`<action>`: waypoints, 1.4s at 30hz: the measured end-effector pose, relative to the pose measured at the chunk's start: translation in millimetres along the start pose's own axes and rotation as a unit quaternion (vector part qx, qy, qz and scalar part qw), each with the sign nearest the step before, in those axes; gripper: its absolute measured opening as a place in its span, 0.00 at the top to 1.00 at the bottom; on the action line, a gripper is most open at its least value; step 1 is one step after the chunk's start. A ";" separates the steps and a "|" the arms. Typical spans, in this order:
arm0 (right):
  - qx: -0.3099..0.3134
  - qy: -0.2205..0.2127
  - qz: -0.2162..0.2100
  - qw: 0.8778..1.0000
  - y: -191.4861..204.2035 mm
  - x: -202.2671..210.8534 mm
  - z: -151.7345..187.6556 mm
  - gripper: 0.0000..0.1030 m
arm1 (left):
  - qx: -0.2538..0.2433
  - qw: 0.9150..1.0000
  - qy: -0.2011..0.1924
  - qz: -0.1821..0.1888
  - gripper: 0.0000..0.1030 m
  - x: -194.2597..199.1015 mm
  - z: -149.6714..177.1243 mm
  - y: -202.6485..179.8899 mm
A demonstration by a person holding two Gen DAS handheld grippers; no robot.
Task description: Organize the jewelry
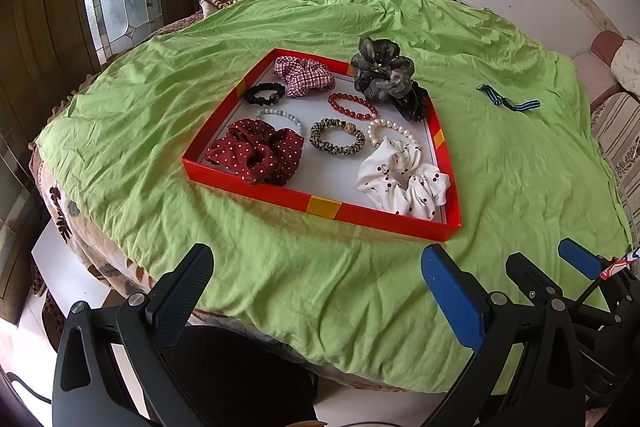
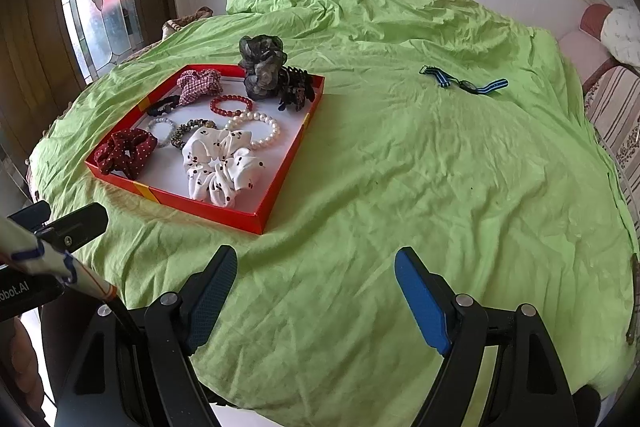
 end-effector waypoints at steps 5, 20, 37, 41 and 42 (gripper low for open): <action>0.003 -0.003 0.002 1.000 1.2 0.6 -2.6 0.17 | 0.001 1.000 -0.002 0.000 0.00 -0.3 -1.1 2.4; 0.020 -0.005 0.009 1.000 13.0 -0.4 -2.5 0.16 | 0.012 1.000 0.003 0.018 0.00 -2.1 0.4 18.2; 0.038 -0.012 0.014 0.999 29.8 4.0 -7.5 0.16 | 0.023 1.000 0.002 0.016 0.00 -1.7 2.2 34.2; 0.039 -0.014 0.013 0.999 32.5 4.9 -7.4 0.16 | 0.024 1.000 -0.005 0.012 0.00 2.2 -0.1 38.3; 0.039 -0.013 0.012 0.999 33.2 5.0 -6.9 0.16 | 0.025 1.000 -0.006 0.011 0.00 3.1 -1.1 39.1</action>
Point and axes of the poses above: each gripper's, at about its wrist camera, not at the fingertips, and x roughly against the way its jaws point, y to its left, z to its underside, the point moved 9 cm from there along -x, roughly the way its jaws point, and after that the axes turned 2 degrees about y, right-handed, at the moved point
